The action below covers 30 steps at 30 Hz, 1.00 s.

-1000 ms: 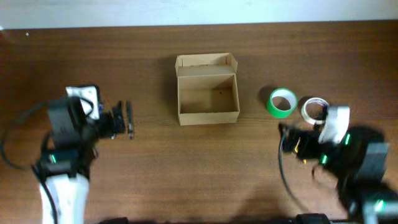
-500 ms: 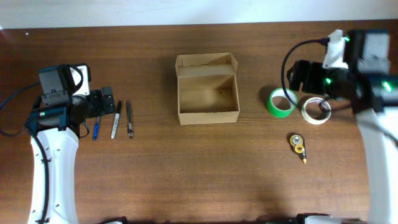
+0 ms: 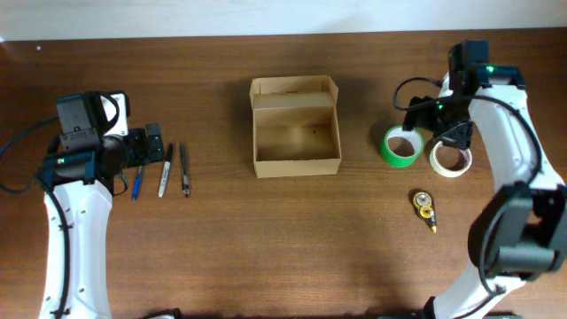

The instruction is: Pack container

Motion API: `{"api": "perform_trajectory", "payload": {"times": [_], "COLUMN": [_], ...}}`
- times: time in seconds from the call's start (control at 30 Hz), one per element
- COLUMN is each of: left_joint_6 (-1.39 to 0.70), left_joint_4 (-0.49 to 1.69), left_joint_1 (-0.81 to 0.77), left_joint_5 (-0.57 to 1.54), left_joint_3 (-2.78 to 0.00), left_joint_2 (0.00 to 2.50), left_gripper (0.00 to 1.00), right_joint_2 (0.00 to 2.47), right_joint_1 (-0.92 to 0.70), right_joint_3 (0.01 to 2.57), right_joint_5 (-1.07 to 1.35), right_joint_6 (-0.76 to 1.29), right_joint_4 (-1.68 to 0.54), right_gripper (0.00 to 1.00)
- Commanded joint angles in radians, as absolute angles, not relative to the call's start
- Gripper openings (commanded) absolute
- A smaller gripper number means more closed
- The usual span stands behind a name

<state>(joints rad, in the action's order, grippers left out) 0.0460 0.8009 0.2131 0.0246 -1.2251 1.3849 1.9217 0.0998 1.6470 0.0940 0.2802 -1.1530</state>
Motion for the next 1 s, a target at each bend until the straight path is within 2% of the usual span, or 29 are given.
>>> {"api": "perform_trajectory", "payload": {"times": [0.0,0.1,0.33,0.6,0.63,0.7,0.77,0.9,0.97], "left_joint_6": [0.065,0.065,0.065,0.065,0.065,0.065,0.065,0.065,0.065], "left_joint_4": [0.801,0.801,0.801,0.801,0.801,0.801,0.801,0.801,0.801], "left_joint_1": [0.219,0.219,0.219,0.219,0.219,0.219,0.219,0.219,0.219], "left_joint_5": [0.022,0.022,0.022,0.022,0.022,0.022,0.022,0.022,0.022], "left_joint_3": [-1.242,-1.242,-1.242,-1.242,-1.242,-1.242,-1.242,-1.242,-1.242], "left_joint_2": [1.39,1.39,1.39,1.39,1.39,1.39,1.39,1.39,1.39], "left_gripper": [1.0,0.99,1.0,1.0,0.99,1.0,0.99,0.99,1.0], "right_joint_2": [1.979,2.021,2.093,2.154,2.16,2.167,2.168,2.168,2.168], "right_joint_1": [0.107,0.106,0.105,0.106,0.106,0.106,0.106,0.106,0.106], "right_joint_3": [1.652,1.638,1.627,1.626,1.625,1.625,1.625,1.625,1.626], "right_joint_5": [0.084,0.077,0.077,0.07,0.07,0.07,0.07,0.07,0.07], "right_joint_6": [0.286,0.288,0.29,0.29,0.29,0.29,0.29,0.29,0.29], "right_joint_4": [-1.166,-1.159,-1.147,-1.129,-1.122,-1.114,-1.109,-1.103,-1.102], "right_gripper": [0.9,0.87,0.71,0.67,0.62,0.45,0.23,0.04,0.04]}}
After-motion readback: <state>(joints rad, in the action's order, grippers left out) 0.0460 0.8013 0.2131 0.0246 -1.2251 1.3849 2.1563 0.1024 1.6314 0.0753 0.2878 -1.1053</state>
